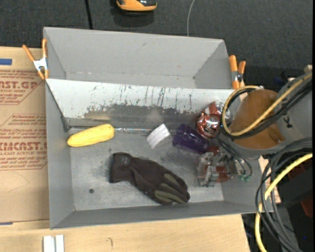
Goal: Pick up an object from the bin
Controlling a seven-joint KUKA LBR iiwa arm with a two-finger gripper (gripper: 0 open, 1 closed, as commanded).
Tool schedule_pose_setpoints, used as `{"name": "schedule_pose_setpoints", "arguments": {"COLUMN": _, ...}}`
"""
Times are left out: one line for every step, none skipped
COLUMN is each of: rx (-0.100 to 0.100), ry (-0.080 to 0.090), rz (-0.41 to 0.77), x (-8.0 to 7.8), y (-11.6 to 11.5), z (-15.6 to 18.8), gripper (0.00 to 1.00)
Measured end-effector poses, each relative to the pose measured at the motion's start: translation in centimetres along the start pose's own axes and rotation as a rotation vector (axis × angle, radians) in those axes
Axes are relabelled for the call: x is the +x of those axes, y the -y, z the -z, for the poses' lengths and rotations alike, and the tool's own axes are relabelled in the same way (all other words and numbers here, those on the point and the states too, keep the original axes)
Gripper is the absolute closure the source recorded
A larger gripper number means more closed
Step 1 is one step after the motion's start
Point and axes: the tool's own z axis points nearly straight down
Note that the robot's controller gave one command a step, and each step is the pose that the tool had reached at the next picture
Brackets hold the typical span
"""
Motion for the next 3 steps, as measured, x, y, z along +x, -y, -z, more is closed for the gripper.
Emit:
{"name": "schedule_pose_setpoints", "arguments": {"rx": 0.0, "ry": 0.0, "rz": 0.0, "x": 0.0, "y": 0.0, "z": 0.0, "gripper": 1.0}}
{"name": "schedule_pose_setpoints", "arguments": {"rx": 0.001, "ry": -0.005, "rz": -0.004, "x": 0.9, "y": -0.5, "z": 5.0, "gripper": 1.0}}
{"name": "schedule_pose_setpoints", "arguments": {"rx": 0.003, "ry": 0.005, "rz": -0.004, "x": 0.6, "y": -0.5, "z": 9.6, "gripper": 1.0}}
